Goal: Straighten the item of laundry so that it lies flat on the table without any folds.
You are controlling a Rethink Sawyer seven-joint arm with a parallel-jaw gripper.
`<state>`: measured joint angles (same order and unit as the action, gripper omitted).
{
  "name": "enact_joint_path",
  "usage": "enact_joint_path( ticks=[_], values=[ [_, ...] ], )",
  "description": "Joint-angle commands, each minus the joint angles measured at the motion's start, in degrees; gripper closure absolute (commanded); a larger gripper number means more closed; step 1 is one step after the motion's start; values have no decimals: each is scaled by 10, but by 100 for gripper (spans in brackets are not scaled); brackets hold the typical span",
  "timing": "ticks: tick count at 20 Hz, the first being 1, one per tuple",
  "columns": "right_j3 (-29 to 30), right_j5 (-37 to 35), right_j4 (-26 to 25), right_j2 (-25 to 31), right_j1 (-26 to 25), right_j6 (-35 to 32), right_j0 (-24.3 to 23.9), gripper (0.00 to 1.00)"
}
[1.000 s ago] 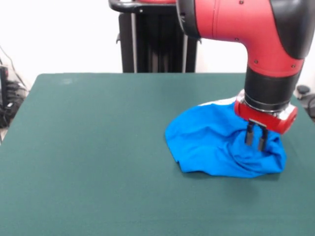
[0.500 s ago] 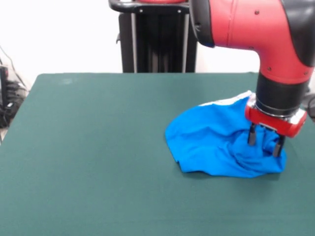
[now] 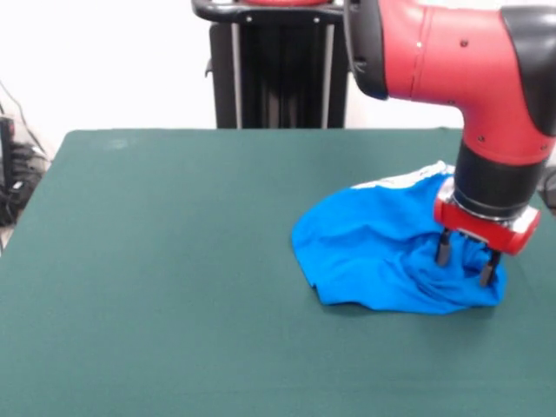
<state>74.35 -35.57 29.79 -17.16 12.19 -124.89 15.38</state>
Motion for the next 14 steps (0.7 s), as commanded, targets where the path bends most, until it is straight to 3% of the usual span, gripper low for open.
enact_joint_path(
  ticks=[1, 9, 12, 14],
  values=[
    [-81, -71, -8, -109, -123, -276, 92, 0],
    [-105, -91, 5, -146, -157, -306, 113, 0],
    [-109, -92, 8, -136, -161, -308, 108, 0],
    [-96, -71, 12, -101, -149, -280, 92, 0]
  ],
)
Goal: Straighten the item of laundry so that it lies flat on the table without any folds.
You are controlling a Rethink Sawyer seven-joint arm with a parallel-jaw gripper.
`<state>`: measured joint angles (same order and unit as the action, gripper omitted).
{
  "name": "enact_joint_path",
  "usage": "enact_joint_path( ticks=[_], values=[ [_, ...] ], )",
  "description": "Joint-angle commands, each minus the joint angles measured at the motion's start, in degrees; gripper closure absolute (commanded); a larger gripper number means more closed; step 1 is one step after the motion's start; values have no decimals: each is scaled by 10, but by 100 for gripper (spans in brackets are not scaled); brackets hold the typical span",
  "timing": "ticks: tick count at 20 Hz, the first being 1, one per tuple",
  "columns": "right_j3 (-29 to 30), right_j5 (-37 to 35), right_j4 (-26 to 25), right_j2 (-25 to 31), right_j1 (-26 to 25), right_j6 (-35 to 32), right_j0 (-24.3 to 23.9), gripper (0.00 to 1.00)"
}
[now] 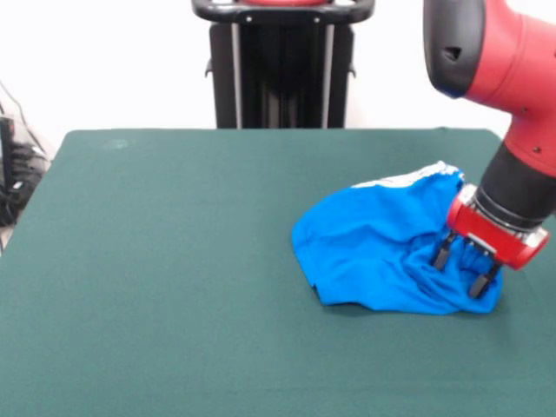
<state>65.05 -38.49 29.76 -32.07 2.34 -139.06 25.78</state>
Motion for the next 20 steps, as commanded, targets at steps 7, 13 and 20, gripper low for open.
enact_joint_path(
  ticks=[7, 13, 20],
  values=[
    [6, -48, 24, 87, -22, -120, -33, 100],
    [48, -76, 20, 97, 40, -94, -47, 100],
    [89, -145, 17, 111, 146, -63, -69, 100]
  ],
)
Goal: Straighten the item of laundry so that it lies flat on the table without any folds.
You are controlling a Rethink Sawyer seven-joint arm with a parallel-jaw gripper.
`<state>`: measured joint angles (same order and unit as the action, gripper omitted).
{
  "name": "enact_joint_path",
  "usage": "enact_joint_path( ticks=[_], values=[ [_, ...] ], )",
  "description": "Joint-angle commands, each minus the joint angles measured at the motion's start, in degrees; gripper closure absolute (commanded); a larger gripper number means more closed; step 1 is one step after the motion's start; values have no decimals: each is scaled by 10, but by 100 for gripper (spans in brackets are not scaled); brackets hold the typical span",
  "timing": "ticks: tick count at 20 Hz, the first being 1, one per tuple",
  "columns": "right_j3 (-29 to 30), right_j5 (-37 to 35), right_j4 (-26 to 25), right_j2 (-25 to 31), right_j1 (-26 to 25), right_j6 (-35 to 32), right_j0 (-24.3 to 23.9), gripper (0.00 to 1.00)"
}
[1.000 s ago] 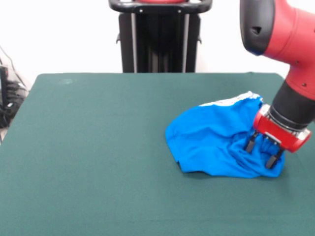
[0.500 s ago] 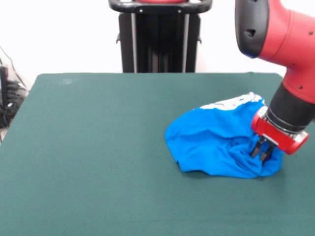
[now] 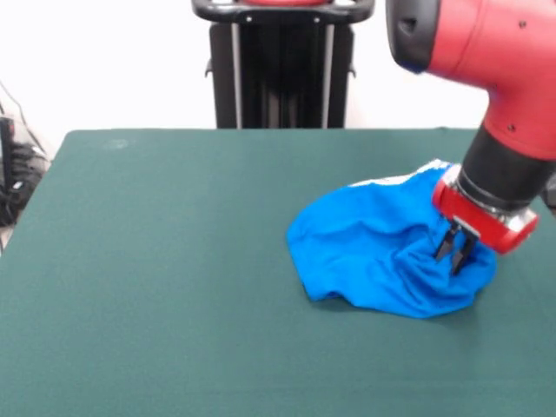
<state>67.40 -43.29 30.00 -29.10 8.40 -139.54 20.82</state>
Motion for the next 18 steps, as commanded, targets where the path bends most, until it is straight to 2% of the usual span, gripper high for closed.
enact_joint_path(
  ticks=[1, 9, 13, 18],
  values=[
    [70, -105, 15, 84, 99, -54, -23, 100],
    [120, -136, 2, 100, 183, 1, -64, 100],
    [164, -135, -21, 107, 226, 65, -104, 100],
    [223, -98, -64, 117, 263, 146, -164, 100]
  ],
)
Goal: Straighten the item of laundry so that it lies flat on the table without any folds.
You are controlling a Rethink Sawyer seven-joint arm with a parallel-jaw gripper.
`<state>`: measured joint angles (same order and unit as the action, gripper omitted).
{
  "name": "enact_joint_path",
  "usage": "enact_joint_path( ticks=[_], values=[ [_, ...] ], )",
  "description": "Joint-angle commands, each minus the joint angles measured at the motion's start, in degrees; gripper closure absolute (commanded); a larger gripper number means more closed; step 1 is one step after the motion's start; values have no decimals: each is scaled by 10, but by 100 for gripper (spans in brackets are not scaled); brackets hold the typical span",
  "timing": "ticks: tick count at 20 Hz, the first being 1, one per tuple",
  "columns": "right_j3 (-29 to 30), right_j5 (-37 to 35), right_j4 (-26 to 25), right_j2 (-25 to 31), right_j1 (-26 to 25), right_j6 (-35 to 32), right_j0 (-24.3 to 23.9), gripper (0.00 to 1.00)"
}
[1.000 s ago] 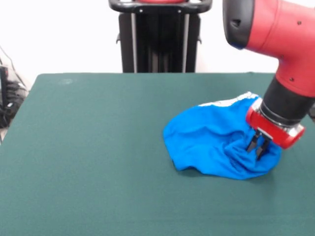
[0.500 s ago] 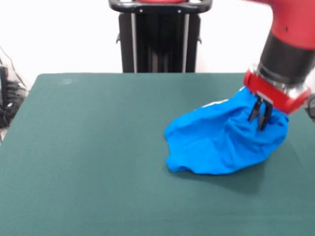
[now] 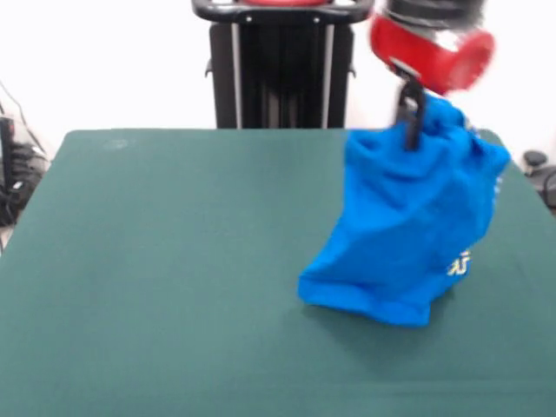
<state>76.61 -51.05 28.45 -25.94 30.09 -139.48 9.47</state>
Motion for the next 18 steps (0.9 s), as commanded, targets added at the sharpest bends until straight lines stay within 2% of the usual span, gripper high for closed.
enact_joint_path(
  ticks=[1, 6, 11, 13, 18],
  values=[
    [141, -14, -58, 89, 54, 161, -64, 100],
    [191, 33, -116, 120, 91, 239, -147, 100],
    [214, 73, -184, 161, 110, 270, -223, 100],
    [219, 90, -205, 175, 112, 266, -243, 100],
    [222, 128, -253, 196, 110, 209, -258, 100]
  ],
)
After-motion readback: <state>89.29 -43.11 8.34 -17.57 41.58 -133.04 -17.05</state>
